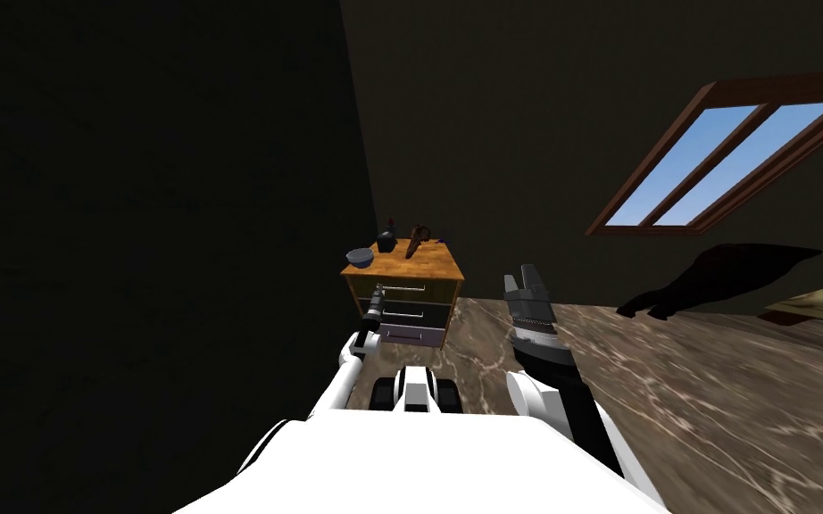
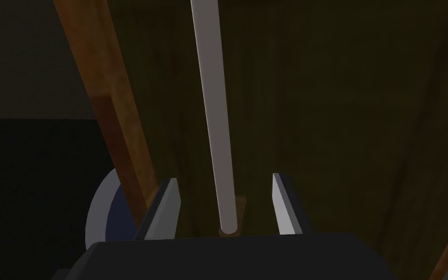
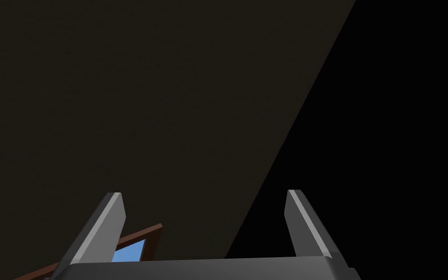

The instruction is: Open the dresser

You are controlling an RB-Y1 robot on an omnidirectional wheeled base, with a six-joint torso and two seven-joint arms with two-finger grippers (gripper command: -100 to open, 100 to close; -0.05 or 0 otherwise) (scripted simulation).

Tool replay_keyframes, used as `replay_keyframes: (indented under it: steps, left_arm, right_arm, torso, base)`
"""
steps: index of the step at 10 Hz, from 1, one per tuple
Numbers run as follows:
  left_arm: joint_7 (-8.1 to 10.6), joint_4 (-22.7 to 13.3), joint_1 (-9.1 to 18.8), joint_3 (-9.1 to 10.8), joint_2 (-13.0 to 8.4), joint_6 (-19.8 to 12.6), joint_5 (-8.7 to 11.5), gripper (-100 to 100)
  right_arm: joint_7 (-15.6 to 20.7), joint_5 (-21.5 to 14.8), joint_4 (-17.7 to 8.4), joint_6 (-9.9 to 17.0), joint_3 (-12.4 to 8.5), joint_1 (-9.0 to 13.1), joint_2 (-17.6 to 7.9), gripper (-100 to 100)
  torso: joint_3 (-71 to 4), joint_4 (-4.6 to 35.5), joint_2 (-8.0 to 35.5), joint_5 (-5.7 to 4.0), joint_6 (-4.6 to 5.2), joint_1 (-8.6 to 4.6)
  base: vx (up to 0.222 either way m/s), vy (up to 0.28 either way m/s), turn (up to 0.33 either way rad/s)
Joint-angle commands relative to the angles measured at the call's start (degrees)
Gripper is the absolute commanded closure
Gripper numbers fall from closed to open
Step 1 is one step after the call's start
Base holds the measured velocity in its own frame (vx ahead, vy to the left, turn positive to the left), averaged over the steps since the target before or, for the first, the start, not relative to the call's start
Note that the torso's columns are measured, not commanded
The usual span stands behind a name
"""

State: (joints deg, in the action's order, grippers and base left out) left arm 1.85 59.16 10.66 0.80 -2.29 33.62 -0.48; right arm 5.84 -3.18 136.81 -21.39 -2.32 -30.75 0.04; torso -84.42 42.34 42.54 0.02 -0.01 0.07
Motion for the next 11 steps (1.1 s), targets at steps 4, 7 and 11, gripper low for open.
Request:
replay_keyframes:
  steps: [4,7,11]
  left_arm:
    - [0.31,1.3,0.8,-0.36,-0.1,-1.5,-0.1,100]
    - [0.39,1.2,1.0,-0.37,-2.2,-1.6,-0.1,-100]
    - [0.69,0.5,1.6,-0.32,-4.2,-2.4,0.2,-100]
  right_arm:
    - [0.0,0.0,0.0,0.0,0.0,0.0,0.0,0]
    - [0.0,0.0,0.0,0.0,0.0,0.0,0.0,0]
    - [0.0,0.0,0.0,0.0,0.0,0.0,0.0,0]
  torso:
    - [0.0,0.0,0.0,-0.02,0.01,-0.08]
    - [-0.3,-0.1,-0.6,-0.01,0.01,-0.06]
    - [-0.3,-0.1,-0.5,-0.02,0.02,-0.09]
  base:
    - [-0.164,-0.003,0.029]
    - [-0.114,0.014,0.010]
    - [0.083,0.006,-0.020]
